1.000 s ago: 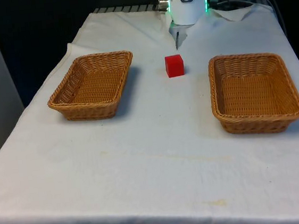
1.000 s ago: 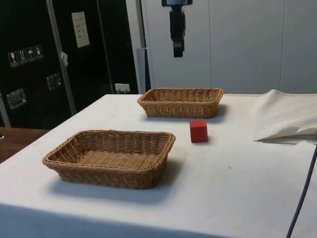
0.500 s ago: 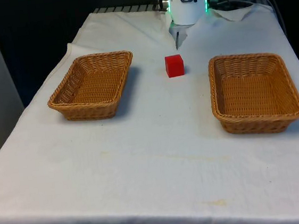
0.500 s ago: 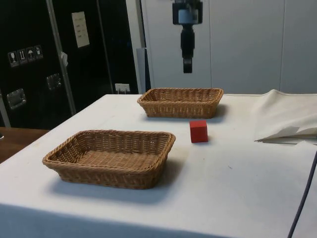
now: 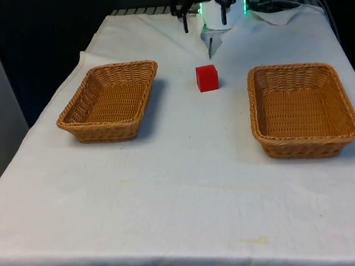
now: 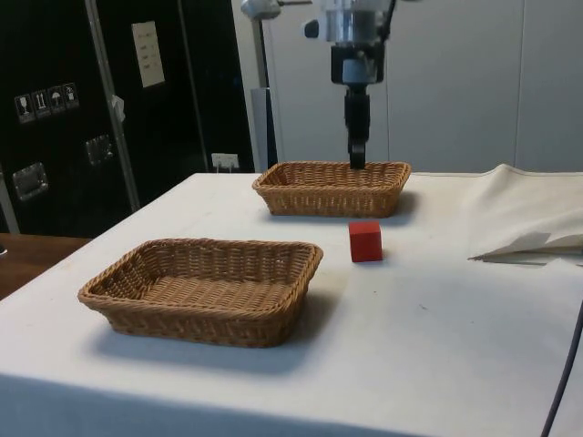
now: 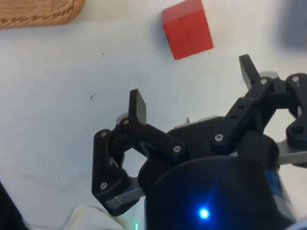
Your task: Pick up the red cube and place it into the right basket.
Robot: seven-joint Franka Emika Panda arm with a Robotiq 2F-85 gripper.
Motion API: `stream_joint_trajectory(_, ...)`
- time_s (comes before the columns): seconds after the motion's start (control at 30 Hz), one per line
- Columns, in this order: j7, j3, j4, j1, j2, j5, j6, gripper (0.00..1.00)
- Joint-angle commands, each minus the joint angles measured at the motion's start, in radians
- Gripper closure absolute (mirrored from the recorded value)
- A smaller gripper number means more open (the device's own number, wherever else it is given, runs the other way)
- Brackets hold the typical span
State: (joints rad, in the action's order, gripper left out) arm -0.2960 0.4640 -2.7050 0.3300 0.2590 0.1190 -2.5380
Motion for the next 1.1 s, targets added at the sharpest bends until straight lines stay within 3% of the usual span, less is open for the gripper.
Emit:
stream_joint_trajectory(0.0, -0.011, 0.006, -0.011, 0.004, -0.004, -0.009, -0.024, 0.0)
stream_joint_trajectory(0.03, -0.017, 0.01, -0.02, 0.004, -0.018, -0.011, -0.049, 0.0)
stream_joint_trajectory(0.07, -0.005, 0.004, -0.009, 0.0, -0.015, 0.0, -0.024, 0.0)
stream_joint_trajectory(0.33, -0.021, 0.011, -0.065, 0.009, -0.055, -0.019, -0.141, 0.0)
stream_joint_trajectory(0.37, -0.013, 0.009, -0.056, 0.001, -0.061, -0.003, -0.127, 0.0)
stream_joint_trajectory(0.4, -0.022, 0.011, -0.071, 0.011, -0.058, -0.023, -0.15, 0.0)
stream_joint_trajectory(0.63, -0.043, 0.003, -0.097, 0.025, -0.09, -0.076, -0.208, 0.0)
stream_joint_trajectory(0.67, -0.026, -0.003, -0.088, 0.009, -0.096, -0.046, -0.194, 0.0)
stream_joint_trajectory(0.7, -0.049, 0.001, -0.099, 0.026, -0.096, -0.087, -0.215, 0.0)
stream_joint_trajectory(0.9, -0.106, -0.02, -0.105, 0.03, -0.139, -0.178, -0.255, 0.0)
stream_joint_trajectory(0.93, -0.089, -0.025, -0.094, 0.015, -0.154, -0.15, -0.246, 0.0)
stream_joint_trajectory(0.97, -0.114, -0.023, -0.105, 0.03, -0.146, -0.191, -0.259, 0.0)
stream_joint_trajectory(1.07, -0.143, -0.036, -0.105, 0.029, -0.17, -0.236, -0.274, 0.0)
